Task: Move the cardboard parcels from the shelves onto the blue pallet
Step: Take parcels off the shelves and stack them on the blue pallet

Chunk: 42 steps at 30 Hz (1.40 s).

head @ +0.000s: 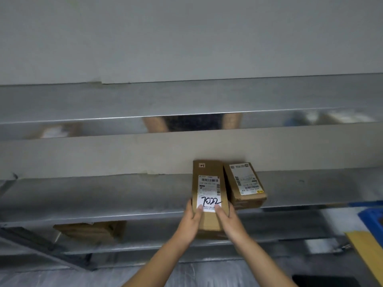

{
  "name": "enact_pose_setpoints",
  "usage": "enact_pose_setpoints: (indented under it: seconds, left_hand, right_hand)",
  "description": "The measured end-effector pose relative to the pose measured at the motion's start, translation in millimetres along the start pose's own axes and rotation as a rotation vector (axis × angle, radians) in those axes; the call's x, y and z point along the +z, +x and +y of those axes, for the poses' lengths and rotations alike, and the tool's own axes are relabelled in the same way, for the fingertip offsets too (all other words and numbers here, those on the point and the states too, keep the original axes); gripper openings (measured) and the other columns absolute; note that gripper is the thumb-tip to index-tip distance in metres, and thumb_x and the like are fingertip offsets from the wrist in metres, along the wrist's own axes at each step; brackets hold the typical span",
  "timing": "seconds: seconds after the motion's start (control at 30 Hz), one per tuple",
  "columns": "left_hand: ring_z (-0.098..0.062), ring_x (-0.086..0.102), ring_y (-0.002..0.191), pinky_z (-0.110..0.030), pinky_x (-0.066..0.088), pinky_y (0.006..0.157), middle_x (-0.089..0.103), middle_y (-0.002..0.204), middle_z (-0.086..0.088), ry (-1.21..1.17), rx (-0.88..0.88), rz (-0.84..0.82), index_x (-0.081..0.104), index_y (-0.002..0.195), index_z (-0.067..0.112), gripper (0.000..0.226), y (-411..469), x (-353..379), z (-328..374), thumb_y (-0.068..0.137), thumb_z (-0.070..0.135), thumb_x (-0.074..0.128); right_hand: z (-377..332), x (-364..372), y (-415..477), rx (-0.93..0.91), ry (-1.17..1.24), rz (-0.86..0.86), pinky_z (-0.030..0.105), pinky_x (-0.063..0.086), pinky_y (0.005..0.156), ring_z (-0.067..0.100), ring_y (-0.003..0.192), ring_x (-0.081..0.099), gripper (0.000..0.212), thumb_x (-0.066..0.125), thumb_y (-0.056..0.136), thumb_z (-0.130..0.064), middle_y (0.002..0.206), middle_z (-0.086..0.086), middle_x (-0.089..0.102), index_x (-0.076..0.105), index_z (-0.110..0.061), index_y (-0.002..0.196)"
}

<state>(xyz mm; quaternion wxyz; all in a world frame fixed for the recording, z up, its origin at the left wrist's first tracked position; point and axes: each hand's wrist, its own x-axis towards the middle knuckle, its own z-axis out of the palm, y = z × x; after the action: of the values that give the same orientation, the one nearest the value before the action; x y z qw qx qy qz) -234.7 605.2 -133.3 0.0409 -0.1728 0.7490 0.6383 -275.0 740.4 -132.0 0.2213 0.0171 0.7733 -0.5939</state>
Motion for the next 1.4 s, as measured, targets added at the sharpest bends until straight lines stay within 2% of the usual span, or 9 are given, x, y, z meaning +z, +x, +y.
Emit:
enact_pose_setpoints:
  seconds: [0.07, 0.23, 0.47, 0.6, 0.7, 0.87, 1.03, 1.2, 1.4]
  left_hand:
    - [0.002, 0.056, 0.113, -0.006, 0.048, 0.081, 0.056, 0.131, 0.004, -0.049, 0.005, 0.004, 0.034, 0.14, 0.026, 0.036, 1, -1, -7, 0.105, 0.025, 0.042]
    - [0.001, 0.058, 0.112, -0.008, 0.049, 0.081, 0.056, 0.128, 0.008, -0.101, 0.038, -0.013, 0.033, 0.135, 0.033, 0.034, -9, -8, -12, 0.105, 0.023, 0.042]
    - [0.026, 0.051, 0.105, 0.001, 0.043, 0.078, 0.048, 0.127, 0.028, -0.125, 0.138, 0.027, 0.027, 0.14, 0.04, 0.04, -44, -23, 12, 0.103, 0.033, 0.041]
    - [0.004, 0.051, 0.124, -0.005, 0.045, 0.088, 0.05, 0.139, 0.014, -0.138, 0.195, 0.048, 0.025, 0.149, 0.034, 0.048, -70, -13, 30, 0.103, 0.035, 0.041]
    - [0.007, 0.048, 0.123, -0.002, 0.044, 0.083, 0.048, 0.139, 0.014, -0.132, 0.223, 0.035, 0.022, 0.148, 0.037, 0.048, -95, 7, 41, 0.104, 0.035, 0.04]
    - [0.016, 0.054, 0.114, -0.003, 0.044, 0.085, 0.051, 0.137, 0.014, -0.14, 0.29, -0.008, 0.027, 0.145, 0.032, 0.043, -148, 69, 52, 0.104, 0.026, 0.042]
    - [0.008, 0.055, 0.119, -0.009, 0.044, 0.091, 0.054, 0.136, 0.011, -0.12, 0.351, -0.073, 0.034, 0.142, 0.028, 0.04, -201, 150, 56, 0.104, 0.02, 0.043]
    - [0.005, 0.055, 0.119, -0.011, 0.045, 0.093, 0.054, 0.134, 0.013, -0.081, 0.415, -0.199, 0.034, 0.138, 0.036, 0.038, -256, 241, 63, 0.103, 0.024, 0.044]
    - [0.01, 0.052, 0.119, -0.006, 0.041, 0.093, 0.054, 0.134, 0.013, -0.049, 0.522, -0.428, 0.037, 0.141, 0.027, 0.038, -309, 354, 86, 0.104, 0.02, 0.043]
  right_hand:
    - [0, 5, -3, -0.01, 0.029, 0.017, 0.026, 0.046, 0.096, 0.008, 0.115, 0.056, 0.048, 0.05, 0.099, -0.032, 0.131, -0.007, 0.057, 0.036, -0.027, 0.144]
    - [0, 13, -13, -0.015, 0.054, 0.047, 0.019, 0.045, 0.086, -0.002, 0.108, 0.056, 0.044, 0.052, 0.099, -0.032, 0.123, -0.017, 0.057, 0.034, -0.039, 0.139]
    - [-28, 14, -41, -0.092, 0.061, -0.02, 0.002, 0.046, 0.063, -0.02, 0.092, 0.059, 0.035, 0.052, 0.098, -0.037, 0.106, -0.034, 0.06, 0.037, -0.055, 0.124]
    - [-37, 0, -65, -0.164, 0.104, -0.011, 0.003, 0.048, 0.064, -0.018, 0.093, 0.061, 0.038, 0.055, 0.097, -0.035, 0.105, -0.034, 0.063, 0.041, -0.053, 0.128]
    - [-33, -22, -92, -0.206, 0.099, -0.003, 0.01, 0.05, 0.07, -0.008, 0.102, 0.062, 0.047, 0.055, 0.096, -0.039, 0.117, -0.027, 0.062, 0.038, -0.046, 0.14]
    - [-9, -82, -152, -0.245, 0.093, 0.044, 0.009, 0.051, 0.067, -0.012, 0.097, 0.062, 0.042, 0.055, 0.095, -0.043, 0.109, -0.034, 0.064, 0.041, -0.053, 0.133]
    - [35, -155, -219, -0.263, 0.099, 0.155, 0.025, 0.053, 0.086, -0.002, 0.107, 0.062, 0.041, 0.056, 0.094, -0.044, 0.117, -0.025, 0.065, 0.045, -0.047, 0.134]
    - [76, -235, -293, -0.246, 0.093, 0.296, 0.01, 0.046, 0.072, -0.016, 0.099, 0.059, 0.039, 0.054, 0.093, -0.051, 0.112, -0.034, 0.062, 0.039, -0.058, 0.128]
    - [116, -331, -383, -0.246, 0.137, 0.579, 0.005, 0.042, 0.08, -0.011, 0.111, 0.055, 0.048, 0.056, 0.093, -0.046, 0.12, -0.032, 0.06, 0.041, -0.048, 0.138]
